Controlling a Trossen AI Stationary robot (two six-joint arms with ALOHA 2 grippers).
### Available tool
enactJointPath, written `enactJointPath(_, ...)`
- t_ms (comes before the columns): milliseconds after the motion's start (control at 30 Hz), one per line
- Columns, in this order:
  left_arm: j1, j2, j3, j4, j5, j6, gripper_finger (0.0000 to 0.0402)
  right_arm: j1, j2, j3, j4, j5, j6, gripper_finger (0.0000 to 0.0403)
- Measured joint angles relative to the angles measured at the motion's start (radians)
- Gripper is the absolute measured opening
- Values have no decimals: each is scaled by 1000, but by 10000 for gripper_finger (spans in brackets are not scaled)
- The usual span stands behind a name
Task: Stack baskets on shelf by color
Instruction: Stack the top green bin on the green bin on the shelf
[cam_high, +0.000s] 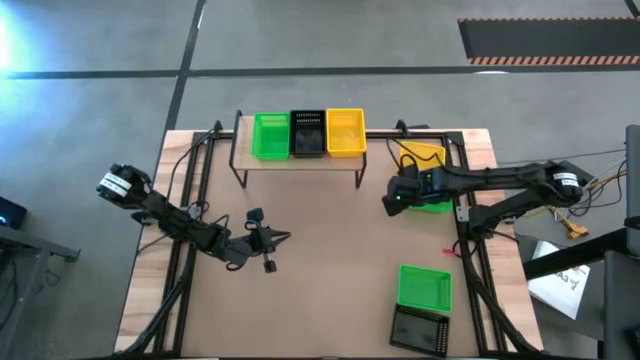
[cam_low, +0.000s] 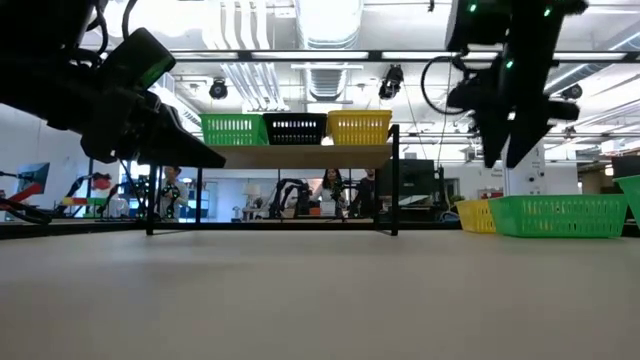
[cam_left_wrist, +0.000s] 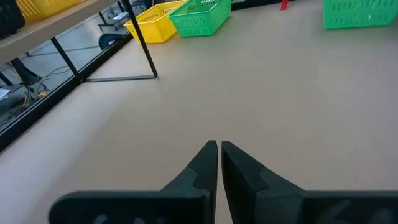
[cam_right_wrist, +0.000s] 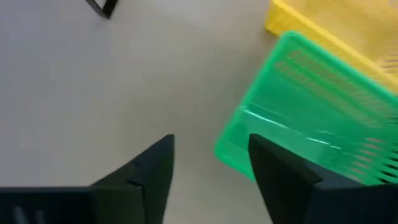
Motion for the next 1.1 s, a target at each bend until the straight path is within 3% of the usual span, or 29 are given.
enactJointPath(133, 1, 0, 0, 6, 0, -1, 5, -47, 66, -26, 25, 11, -7, 221)
enactJointPath(300, 1, 0, 0, 24, 0, -1, 5, -80, 161, -27, 28, 10, -64, 205)
enactJointPath(533, 0, 0, 0, 23, 23, -52, 5, -37, 243, 7, 17, -43, -133, 97)
enactJointPath(667, -14, 0, 10, 22, 35, -53, 5, 71, 254, 31, 21, -93, -140, 23)
enactJointPath(800, -44, 0, 36, 23, 38, -21, 5, 249, 254, 68, 78, -140, -125, 15)
enactJointPath(933, -87, 0, 83, 24, 51, 62, 5, 430, 272, 99, 275, -146, -158, 13)
enactJointPath(1100, -139, 0, 159, 20, 53, 153, 5, 547, 387, 156, 508, -116, -258, 13)
